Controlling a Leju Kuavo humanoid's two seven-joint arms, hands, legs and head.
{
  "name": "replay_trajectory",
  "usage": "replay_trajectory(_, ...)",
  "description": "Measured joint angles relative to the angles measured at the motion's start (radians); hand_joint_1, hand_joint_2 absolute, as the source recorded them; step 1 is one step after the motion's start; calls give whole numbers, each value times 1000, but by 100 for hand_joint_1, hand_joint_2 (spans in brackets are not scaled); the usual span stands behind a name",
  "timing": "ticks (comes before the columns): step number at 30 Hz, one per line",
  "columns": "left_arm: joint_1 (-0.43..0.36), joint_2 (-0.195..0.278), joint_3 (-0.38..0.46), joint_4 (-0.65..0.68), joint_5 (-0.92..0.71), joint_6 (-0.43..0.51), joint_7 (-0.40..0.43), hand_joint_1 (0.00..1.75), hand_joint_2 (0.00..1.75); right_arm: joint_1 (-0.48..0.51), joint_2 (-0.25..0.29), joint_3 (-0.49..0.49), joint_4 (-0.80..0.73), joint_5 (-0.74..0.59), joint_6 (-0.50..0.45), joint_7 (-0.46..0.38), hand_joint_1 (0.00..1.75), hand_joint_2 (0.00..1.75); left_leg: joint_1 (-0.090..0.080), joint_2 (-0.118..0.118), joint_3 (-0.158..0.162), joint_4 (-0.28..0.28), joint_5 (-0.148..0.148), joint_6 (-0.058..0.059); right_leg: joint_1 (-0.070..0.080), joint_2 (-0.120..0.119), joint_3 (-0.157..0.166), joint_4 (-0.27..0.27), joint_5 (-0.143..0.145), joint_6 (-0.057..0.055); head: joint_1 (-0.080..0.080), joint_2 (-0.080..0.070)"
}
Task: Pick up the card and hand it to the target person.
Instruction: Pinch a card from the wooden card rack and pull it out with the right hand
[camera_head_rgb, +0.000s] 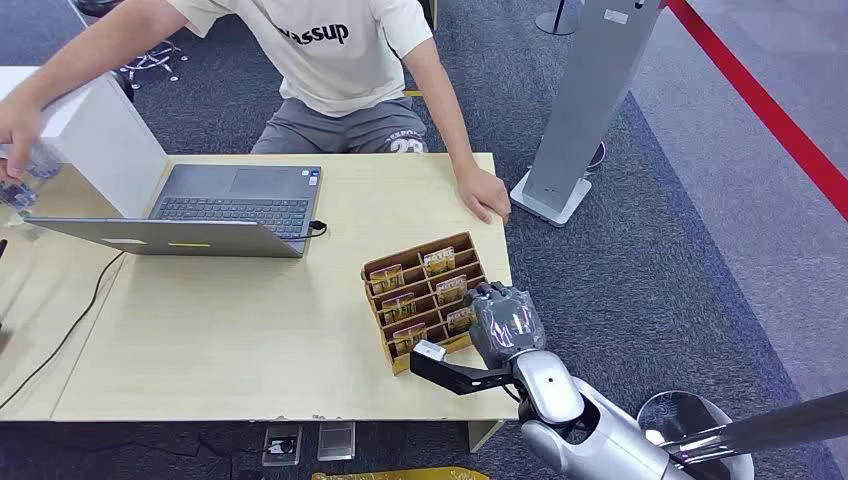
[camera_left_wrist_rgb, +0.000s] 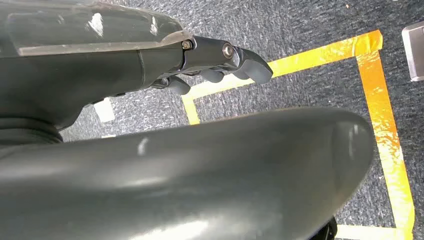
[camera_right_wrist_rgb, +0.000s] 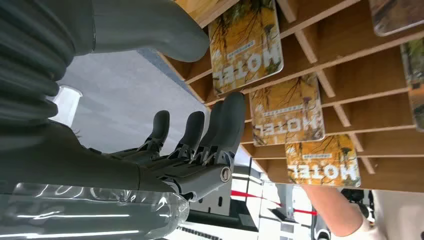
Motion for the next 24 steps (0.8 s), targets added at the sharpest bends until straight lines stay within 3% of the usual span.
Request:
replay_trajectory(10,0,0,0,0,3,1,0,0,0,-18,16,28,35,-13,-16,-3,93,175,0,0,0,0,0,0,0,0,0,0,0,0,0,0)
replay_trajectory(16,1,0,0,0,4,2,0,0,0,-21,18,38,48,-15,-22,1,82,175,0,0,0,0,0,0,0,0,0,0,0,0,0,0)
replay_trajectory(21,1,0,0,0,4,2,0,0,0,-26,17,45,55,-15,-26,6,125,175,0,0,0,0,0,0,0,0,0,0,0,0,0,0)
replay_trajectory(24,1,0,0,0,4,2,0,0,0,-30,17,47,57,-15,-27,10,137,175,0,0,0,0,0,0,0,0,0,0,0,0,0,0)
